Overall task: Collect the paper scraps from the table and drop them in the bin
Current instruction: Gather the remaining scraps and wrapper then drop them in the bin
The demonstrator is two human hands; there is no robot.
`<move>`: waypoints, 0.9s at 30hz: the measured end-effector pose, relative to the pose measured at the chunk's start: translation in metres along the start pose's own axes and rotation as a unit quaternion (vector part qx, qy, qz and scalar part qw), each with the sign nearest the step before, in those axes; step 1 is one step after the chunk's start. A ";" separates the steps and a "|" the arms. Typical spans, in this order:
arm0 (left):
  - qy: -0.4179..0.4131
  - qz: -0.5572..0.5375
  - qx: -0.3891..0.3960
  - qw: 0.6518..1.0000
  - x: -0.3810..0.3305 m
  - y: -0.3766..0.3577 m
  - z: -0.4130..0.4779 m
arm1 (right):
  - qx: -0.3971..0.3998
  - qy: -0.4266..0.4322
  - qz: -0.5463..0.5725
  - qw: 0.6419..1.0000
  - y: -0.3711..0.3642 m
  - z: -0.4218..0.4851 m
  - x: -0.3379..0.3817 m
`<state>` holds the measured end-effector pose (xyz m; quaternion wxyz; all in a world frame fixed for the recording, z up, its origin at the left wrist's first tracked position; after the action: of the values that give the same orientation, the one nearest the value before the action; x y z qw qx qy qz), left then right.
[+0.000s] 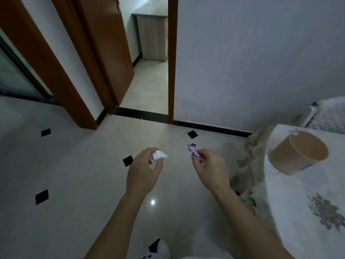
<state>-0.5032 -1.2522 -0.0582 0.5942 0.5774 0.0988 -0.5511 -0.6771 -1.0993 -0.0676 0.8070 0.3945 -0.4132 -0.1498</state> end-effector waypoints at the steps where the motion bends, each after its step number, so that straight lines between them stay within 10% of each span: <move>1: -0.008 -0.006 0.010 1.000 -0.001 -0.009 0.012 | -0.003 -0.015 -0.002 1.000 0.000 0.007 -0.005; 27: -0.241 -0.140 0.273 0.921 -0.234 -0.363 0.183 | -0.262 -0.255 -0.117 0.923 0.137 0.179 -0.253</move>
<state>-0.9651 -1.1719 -0.0345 0.3362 0.5477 -0.1221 -0.7564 -0.9844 -0.9593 -0.0405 0.7255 0.1626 -0.5023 -0.4415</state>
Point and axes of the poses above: each hand's wrist, its own z-axis towards the middle knuckle, its own y-axis out of the back of the hand, x = y × z, the point moved 10 cm from there along z, towards the middle knuckle, and after that the axes turned 10 degrees about -x, right-handed, at the moved point
